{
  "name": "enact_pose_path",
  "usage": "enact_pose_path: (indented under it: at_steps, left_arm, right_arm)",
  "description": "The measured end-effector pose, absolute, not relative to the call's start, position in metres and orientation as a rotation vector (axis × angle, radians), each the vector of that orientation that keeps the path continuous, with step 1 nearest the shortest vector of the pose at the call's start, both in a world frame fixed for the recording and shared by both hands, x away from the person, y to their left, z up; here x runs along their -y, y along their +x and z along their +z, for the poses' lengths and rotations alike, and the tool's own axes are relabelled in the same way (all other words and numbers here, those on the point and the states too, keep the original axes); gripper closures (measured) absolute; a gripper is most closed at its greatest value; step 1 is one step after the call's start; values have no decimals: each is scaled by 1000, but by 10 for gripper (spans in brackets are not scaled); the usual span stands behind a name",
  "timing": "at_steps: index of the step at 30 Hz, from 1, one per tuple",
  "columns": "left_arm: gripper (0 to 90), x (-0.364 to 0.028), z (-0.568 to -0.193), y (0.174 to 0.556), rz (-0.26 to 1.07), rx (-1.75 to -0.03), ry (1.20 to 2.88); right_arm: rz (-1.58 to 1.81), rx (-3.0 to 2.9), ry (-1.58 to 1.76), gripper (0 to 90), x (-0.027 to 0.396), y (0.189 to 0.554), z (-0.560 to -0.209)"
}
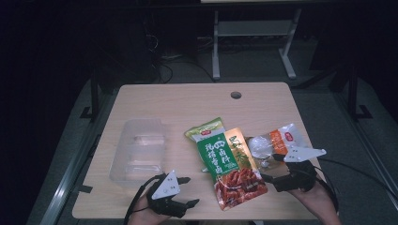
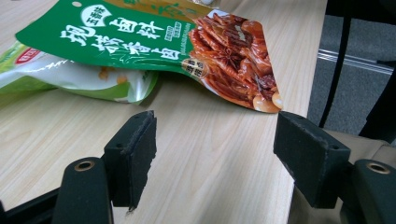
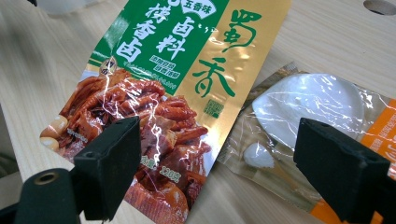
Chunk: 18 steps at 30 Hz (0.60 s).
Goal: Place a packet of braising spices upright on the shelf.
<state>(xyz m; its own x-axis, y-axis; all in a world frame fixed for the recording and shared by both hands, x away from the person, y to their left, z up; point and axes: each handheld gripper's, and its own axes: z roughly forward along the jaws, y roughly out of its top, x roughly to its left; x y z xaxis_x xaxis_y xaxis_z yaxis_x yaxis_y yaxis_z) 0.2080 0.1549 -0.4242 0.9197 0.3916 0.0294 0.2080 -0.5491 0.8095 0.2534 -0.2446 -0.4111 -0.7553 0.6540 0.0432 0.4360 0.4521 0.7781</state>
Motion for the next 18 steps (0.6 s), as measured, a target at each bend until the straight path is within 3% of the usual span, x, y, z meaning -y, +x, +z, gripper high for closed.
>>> enact_pose_path:
  at_steps: [10,14,18]
  left_arm:
    - [345,-137,-426,210,237,-402,2147]
    - [455,-122,-429,212,238,-369,2160]
    - [626,-111,-432,216,232,-357,2156]
  right_arm:
    - [1203,-2445,953,144,244,259,-409]
    - [1206,-2448,947,144,240,264,-406]
    - [1206,-2459,934,144,233,271,-403]
